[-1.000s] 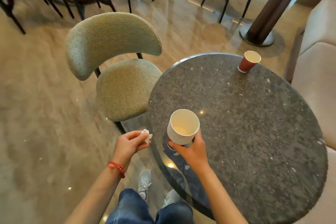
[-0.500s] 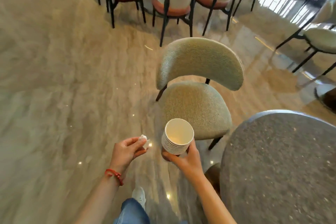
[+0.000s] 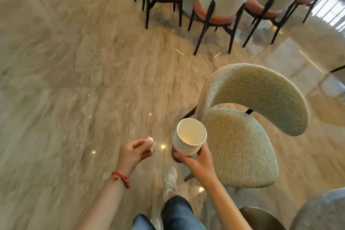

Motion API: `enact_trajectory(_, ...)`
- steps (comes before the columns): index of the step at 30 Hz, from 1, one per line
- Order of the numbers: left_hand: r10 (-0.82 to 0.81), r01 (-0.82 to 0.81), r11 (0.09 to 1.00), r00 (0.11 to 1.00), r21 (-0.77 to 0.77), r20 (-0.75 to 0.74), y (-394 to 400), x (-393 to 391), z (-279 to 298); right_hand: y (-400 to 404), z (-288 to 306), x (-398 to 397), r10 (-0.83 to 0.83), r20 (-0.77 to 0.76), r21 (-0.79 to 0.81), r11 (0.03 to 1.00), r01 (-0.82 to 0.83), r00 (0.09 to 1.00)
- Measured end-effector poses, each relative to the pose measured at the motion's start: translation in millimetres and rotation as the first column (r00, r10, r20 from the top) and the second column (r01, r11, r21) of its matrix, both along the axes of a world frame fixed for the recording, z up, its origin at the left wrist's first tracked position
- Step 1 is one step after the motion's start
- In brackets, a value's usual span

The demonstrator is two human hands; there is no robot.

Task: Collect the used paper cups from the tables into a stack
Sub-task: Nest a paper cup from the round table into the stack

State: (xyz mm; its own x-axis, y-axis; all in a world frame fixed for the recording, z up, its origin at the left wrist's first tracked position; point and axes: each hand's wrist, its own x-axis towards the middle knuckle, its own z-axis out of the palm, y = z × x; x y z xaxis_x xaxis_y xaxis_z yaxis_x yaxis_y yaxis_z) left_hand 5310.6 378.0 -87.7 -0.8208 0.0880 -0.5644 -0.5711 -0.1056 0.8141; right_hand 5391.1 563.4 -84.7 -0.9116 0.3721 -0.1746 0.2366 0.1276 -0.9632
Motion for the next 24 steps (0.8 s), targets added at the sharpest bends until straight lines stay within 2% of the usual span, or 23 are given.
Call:
enact_trajectory(14,0.017,-0.017,1.0,0.999,-0.015,-0.036,95,-243,10,102,-9,-253,-0.002,0.004,-0.002,1.0,0.002,1.0)
enact_trajectory(18,-0.027,0.026,0.999,0.999,-0.026,-0.04,116,-318,-14,116,-35,-319,-0.026,0.006,-0.001,1.0,0.026,1.0)
enact_trajectory(24,-0.151,0.149,0.988,0.987,-0.047,-0.054,155,-442,-18,144,-37,-426,-0.15,-0.029,-0.014,0.989,0.149,0.988)
